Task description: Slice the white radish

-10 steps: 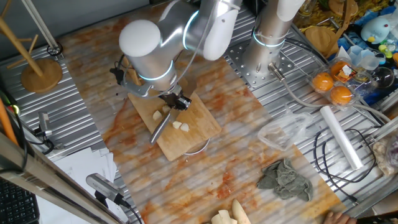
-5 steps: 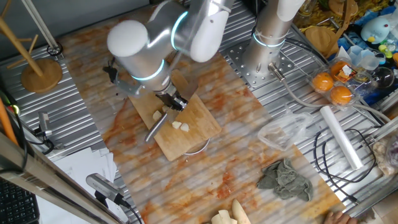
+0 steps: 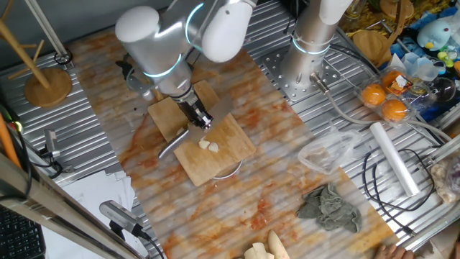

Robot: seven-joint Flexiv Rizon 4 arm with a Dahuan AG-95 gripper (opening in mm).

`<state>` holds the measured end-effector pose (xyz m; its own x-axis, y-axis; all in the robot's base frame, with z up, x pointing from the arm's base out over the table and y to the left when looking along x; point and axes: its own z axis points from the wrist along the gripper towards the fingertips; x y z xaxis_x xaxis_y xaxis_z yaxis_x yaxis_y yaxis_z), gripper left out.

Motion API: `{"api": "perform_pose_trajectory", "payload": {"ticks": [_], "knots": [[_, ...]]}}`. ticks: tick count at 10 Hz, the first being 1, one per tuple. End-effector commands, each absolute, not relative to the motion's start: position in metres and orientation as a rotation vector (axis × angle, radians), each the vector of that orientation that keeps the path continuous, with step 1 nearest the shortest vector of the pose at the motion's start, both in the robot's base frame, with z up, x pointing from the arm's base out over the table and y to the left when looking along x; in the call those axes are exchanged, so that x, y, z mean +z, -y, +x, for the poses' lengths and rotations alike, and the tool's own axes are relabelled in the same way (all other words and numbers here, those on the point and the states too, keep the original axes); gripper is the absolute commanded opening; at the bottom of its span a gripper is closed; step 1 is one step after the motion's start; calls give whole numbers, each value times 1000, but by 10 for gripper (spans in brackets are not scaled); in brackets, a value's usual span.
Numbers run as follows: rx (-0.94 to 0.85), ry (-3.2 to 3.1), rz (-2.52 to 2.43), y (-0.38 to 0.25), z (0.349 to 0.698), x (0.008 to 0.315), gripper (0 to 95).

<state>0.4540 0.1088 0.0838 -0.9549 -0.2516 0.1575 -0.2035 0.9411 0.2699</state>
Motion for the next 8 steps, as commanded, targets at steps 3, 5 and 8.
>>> {"api": "perform_pose_trajectory", "payload": {"ticks": [3, 5, 8], "knots": [[-377, 2905, 358, -112, 452, 89, 0], [-372, 2896, 430, -87, 451, 103, 0], [-232, 2921, 289, -48, 451, 116, 0]]}}
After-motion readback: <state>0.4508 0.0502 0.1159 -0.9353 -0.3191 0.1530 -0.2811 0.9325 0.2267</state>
